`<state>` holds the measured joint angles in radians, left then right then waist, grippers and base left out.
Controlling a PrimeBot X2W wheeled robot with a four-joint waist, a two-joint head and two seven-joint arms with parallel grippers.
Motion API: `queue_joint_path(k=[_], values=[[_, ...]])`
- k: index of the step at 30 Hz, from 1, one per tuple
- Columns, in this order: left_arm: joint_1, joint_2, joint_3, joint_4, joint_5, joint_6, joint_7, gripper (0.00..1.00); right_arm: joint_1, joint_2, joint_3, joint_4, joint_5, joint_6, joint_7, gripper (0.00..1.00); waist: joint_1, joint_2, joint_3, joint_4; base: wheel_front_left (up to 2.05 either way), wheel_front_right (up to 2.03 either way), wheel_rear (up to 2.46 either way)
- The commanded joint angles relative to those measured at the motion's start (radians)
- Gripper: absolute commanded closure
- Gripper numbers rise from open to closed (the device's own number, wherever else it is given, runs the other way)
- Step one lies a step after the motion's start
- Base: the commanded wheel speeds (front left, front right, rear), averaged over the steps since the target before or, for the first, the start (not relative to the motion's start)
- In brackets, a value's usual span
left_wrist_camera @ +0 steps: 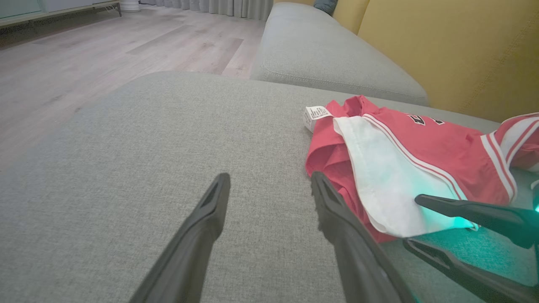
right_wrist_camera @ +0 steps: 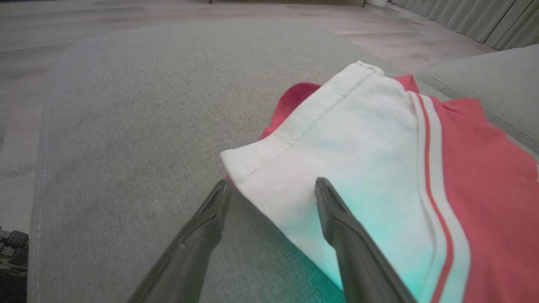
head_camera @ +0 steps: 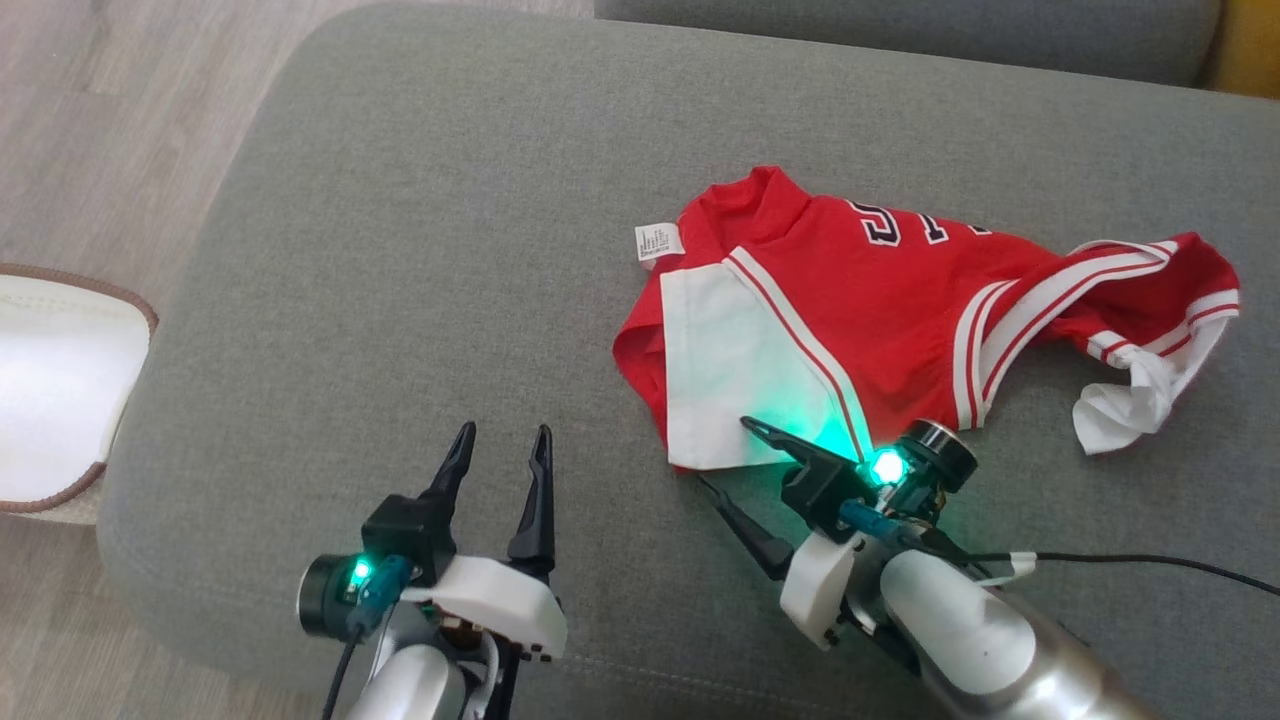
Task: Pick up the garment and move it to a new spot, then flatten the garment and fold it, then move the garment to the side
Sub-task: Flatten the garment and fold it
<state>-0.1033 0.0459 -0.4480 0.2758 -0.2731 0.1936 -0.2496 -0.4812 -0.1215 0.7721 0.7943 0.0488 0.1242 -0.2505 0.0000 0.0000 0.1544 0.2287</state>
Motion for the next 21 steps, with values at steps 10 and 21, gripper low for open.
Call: queue_joint_path(k=[10,21], values=[[-0.023,0.004,0.025,-0.034,-0.012,0.003,-0.012,0.0,-0.028,0.024,-0.058,0.011,-0.067,0.007,-0.001,0.0,0.0,0.0,0.017,-0.001,0.0,0.0,0.0],[-0.02,0.004,0.019,-0.03,-0.012,0.003,-0.012,0.0,-0.008,0.039,-0.122,-0.022,-0.071,0.007,-0.008,0.0,0.0,0.0,0.012,-0.007,0.0,0.0,0.0]])
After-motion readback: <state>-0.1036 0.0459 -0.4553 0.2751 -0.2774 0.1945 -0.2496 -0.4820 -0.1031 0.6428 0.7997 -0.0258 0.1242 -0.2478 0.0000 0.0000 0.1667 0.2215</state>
